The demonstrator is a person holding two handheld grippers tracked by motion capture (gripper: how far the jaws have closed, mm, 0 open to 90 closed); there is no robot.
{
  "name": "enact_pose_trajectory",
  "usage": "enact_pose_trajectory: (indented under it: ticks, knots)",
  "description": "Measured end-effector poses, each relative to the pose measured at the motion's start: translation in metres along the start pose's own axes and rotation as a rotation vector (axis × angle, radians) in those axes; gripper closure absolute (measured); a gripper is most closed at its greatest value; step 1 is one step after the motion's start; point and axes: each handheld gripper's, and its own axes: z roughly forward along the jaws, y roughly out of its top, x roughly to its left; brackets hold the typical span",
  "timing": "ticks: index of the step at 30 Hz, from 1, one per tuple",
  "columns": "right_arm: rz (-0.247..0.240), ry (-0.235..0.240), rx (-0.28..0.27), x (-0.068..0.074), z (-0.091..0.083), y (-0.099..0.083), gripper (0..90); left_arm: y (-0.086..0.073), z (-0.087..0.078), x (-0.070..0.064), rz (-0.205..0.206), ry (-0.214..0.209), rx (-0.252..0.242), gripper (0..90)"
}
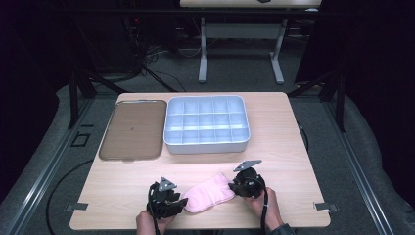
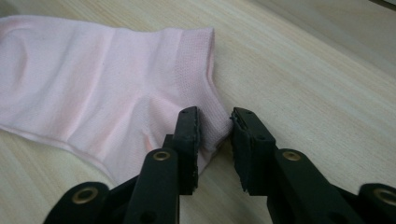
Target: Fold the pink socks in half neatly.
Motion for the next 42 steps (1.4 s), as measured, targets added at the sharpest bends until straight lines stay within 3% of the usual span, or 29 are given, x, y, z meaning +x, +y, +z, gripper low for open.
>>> enact_pose_trajectory:
  ticks: [4,5,8,16,22,24,26,27,29,31,37,42]
  knots:
    - [-0.018,-0.006,-0.001,0.003,0.0,0.0,78.2,0.001,0.003,-0.003,0.045,0.024,0.021,72.9]
    - [-0.028,-0.008,0.001,0.005,0.0,-0.001,80.5,0.0,0.006,-0.005,0.065,0.044,0.023,81.2]
    - [-0.023,-0.009,-0.004,0.006,0.0,-0.001,81.4,-0.001,0.008,-0.003,0.075,0.038,0.018,86.0]
    - [-0.003,-0.028,-0.031,0.008,-0.002,-0.006,82.3,0.003,0.009,0.008,0.119,0.059,0.014,87.3]
    - [0.004,-0.055,-0.032,0.009,-0.004,-0.008,81.7,0.011,0.014,0.015,0.145,0.05,0.007,86.0]
    - [0.016,-0.046,-0.04,0.008,-0.004,-0.008,79.7,0.015,0.015,0.02,0.134,0.04,-0.005,80.2]
    - [0.033,-0.037,-0.05,0.005,-0.005,-0.009,70.5,0.016,0.011,0.023,0.113,0.016,-0.031,71.4]
    - [0.033,-0.037,-0.05,0.005,-0.005,-0.009,70.5,0.016,0.011,0.023,0.113,0.016,-0.031,67.9]
    - [0.072,-0.005,-0.094,-0.001,-0.014,-0.01,68.2,0.015,0.0,0.026,0.084,-0.006,-0.082,62.8]
    - [0.085,0.007,-0.105,-0.003,-0.017,-0.01,68.2,0.014,-0.006,0.026,0.061,-0.011,-0.09,59.6]
    - [0.081,0.008,-0.086,-0.003,-0.016,-0.009,74.9,0.006,-0.001,0.028,0.01,-0.015,-0.07,60.1]
    - [0.075,0.003,-0.064,-0.003,-0.011,-0.01,82.5,-0.001,0.004,0.028,0.013,-0.019,-0.066,69.3]
